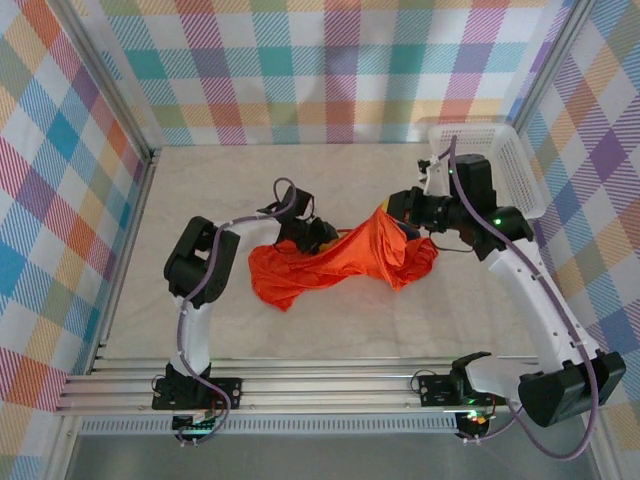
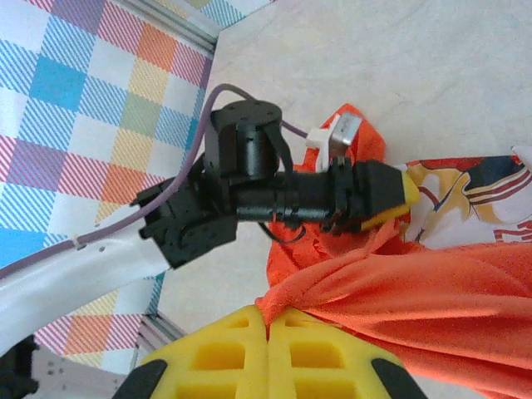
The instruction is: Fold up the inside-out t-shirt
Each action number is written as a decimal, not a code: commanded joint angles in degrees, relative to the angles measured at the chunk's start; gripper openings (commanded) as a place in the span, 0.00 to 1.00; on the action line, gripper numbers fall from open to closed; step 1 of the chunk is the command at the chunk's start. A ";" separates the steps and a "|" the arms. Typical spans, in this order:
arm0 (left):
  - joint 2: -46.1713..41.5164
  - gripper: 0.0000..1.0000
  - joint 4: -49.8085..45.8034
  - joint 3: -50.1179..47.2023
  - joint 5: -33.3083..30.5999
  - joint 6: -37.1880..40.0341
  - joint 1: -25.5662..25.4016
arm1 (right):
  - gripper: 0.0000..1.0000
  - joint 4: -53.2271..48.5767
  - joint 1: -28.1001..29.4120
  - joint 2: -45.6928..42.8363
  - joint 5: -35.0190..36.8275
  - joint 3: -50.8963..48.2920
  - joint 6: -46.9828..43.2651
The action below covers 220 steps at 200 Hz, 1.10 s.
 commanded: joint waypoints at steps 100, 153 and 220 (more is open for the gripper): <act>-13.64 0.00 -25.54 0.75 -22.59 13.10 6.45 | 0.00 -17.40 0.23 5.40 35.42 1.70 -13.65; -19.38 0.01 -23.43 -0.28 -27.14 15.15 2.80 | 0.00 4.42 7.77 12.35 -1.20 -8.90 0.59; -18.92 0.15 -20.73 -0.96 -11.07 13.86 1.14 | 0.58 -0.42 6.44 12.87 10.74 -12.40 -1.85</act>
